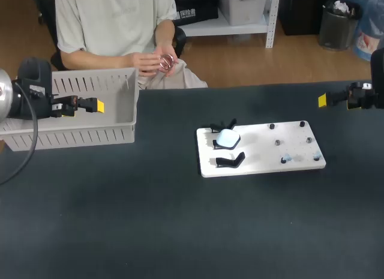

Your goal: Pick up each earbud case from the left stands, insert the matching earbuds, close the lid, and place the case in the box.

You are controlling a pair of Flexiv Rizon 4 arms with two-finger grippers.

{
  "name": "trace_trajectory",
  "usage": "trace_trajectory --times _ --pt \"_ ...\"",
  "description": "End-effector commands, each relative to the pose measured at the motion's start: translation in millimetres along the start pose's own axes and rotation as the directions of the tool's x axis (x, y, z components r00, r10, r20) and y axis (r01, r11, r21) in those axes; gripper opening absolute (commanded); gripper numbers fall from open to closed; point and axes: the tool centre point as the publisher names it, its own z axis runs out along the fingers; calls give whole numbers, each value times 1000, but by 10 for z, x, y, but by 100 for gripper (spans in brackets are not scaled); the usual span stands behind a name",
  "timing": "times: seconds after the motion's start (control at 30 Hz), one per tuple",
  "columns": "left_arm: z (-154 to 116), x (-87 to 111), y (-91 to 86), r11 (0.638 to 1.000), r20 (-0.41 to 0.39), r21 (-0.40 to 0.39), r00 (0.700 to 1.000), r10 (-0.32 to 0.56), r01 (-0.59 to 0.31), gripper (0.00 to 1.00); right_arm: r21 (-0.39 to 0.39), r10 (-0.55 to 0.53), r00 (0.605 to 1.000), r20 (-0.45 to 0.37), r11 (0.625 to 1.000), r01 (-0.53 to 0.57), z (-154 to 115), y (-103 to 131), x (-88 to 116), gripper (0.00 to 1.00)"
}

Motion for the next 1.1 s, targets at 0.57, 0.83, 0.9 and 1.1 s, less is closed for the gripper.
trace_trajectory --times 0.57,0.83,0.9,1.1 --pt "0 -20 -19 1000 -9 -10 1000 -2 2 100 -2 -1 1000 -2 1000 1 0 -8 -3 100" --pt "3 -72 -97 990 3 74 993 117 -117 100 -2 -1 1000 -2 1000 1 0 -8 -3 100" --pt "23 -99 -206 969 30 124 977 210 -212 100 -2 -1 1000 -2 1000 1 0 -8 -3 100" --pt "186 -180 -572 844 91 208 869 487 -495 100 -2 -1 1000 -2 1000 1 0 -8 -3 100"
